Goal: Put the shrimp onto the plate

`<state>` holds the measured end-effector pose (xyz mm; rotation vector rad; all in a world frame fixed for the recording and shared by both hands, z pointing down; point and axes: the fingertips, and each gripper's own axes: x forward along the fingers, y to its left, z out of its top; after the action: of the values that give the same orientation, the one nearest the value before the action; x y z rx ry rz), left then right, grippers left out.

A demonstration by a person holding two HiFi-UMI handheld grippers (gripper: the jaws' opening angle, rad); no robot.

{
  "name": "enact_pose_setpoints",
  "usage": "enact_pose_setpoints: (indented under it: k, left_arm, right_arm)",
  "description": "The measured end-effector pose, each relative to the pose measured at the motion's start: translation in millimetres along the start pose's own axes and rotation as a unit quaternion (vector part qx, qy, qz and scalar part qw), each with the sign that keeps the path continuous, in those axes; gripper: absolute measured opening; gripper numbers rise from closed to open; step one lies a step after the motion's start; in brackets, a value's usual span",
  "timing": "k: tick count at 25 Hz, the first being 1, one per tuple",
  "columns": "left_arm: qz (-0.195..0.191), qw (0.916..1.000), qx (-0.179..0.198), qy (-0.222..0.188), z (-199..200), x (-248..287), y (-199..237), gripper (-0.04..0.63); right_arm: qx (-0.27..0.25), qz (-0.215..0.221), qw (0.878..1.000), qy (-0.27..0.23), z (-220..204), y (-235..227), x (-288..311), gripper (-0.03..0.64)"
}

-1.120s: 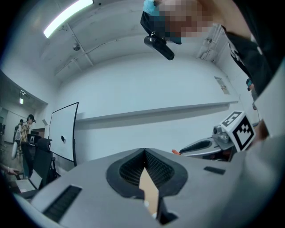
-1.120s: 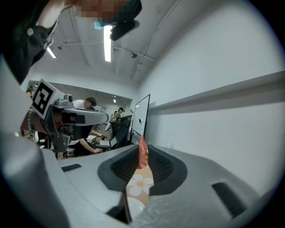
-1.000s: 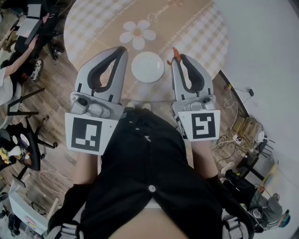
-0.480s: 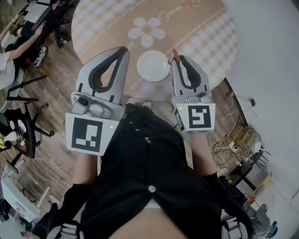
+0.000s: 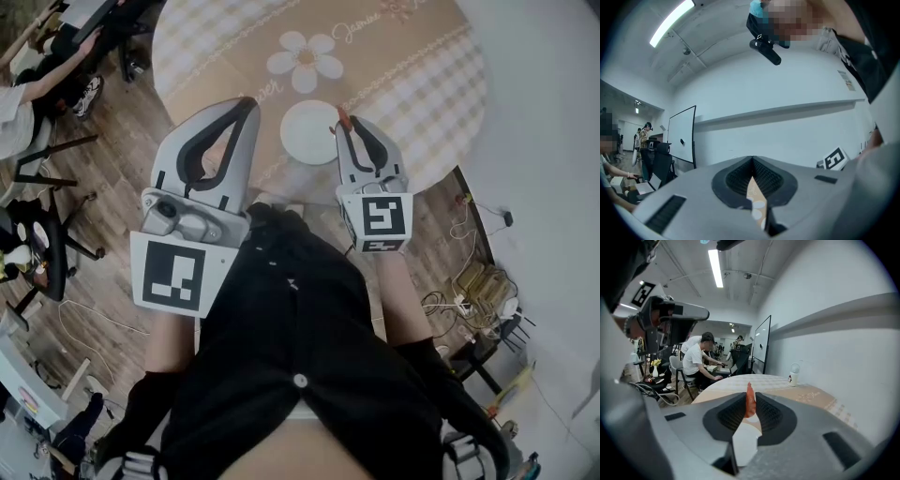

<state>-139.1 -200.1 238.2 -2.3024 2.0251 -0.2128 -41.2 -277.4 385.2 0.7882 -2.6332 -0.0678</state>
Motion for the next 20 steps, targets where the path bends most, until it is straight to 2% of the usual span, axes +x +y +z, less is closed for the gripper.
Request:
enact_pose_setpoints:
  k: [20]
  left_arm:
    - [0.032,0.9994,0.003,0.014,-1,3,-2,0.003]
  right_arm:
    - [-0.055,0.081,0.990,0.098,-94,28,39,0.051]
